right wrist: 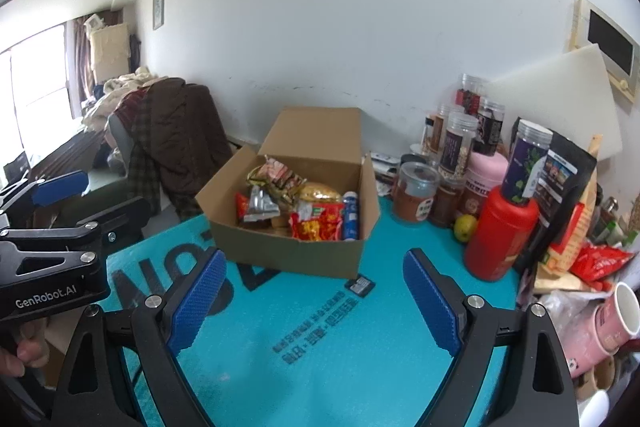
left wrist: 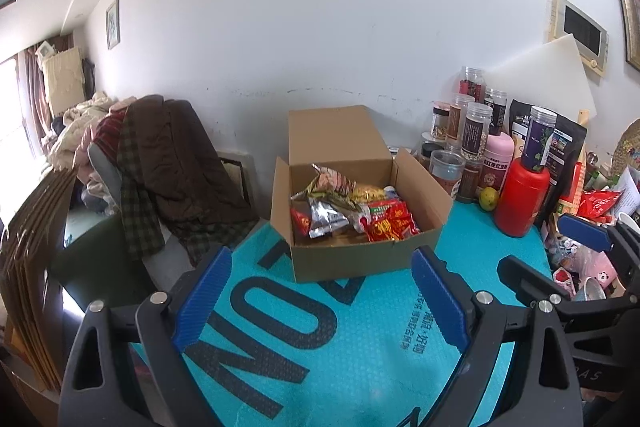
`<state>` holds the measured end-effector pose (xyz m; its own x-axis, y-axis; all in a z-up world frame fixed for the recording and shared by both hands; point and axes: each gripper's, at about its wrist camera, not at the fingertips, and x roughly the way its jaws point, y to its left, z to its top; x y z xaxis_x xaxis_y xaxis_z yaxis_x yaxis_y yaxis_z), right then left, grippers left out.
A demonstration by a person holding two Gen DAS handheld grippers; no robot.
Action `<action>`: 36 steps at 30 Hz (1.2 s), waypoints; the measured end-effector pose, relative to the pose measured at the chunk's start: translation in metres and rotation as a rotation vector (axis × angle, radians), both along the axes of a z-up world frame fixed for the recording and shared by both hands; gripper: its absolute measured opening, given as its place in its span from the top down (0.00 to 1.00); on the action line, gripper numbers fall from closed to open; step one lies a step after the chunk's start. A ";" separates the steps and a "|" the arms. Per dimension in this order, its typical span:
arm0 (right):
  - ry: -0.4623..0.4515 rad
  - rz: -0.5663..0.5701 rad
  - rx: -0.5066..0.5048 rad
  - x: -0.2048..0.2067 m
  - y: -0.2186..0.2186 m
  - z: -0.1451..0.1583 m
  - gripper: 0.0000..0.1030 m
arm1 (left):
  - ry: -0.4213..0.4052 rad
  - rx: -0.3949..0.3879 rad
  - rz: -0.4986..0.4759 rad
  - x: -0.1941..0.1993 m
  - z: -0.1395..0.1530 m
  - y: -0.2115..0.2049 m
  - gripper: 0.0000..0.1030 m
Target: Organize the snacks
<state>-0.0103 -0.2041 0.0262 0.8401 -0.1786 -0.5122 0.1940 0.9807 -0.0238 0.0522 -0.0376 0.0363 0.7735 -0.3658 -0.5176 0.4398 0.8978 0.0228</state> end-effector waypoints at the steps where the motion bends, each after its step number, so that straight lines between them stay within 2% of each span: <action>1: 0.007 0.003 -0.001 0.000 0.002 -0.003 0.11 | 0.007 0.002 0.003 -0.001 -0.002 0.001 0.10; 23: 0.028 0.052 0.012 0.005 0.002 -0.015 0.11 | 0.057 0.015 0.051 -0.001 -0.016 0.003 0.10; 36: 0.038 0.058 0.021 0.009 -0.009 -0.018 0.11 | 0.079 0.009 0.043 0.002 -0.018 -0.005 0.10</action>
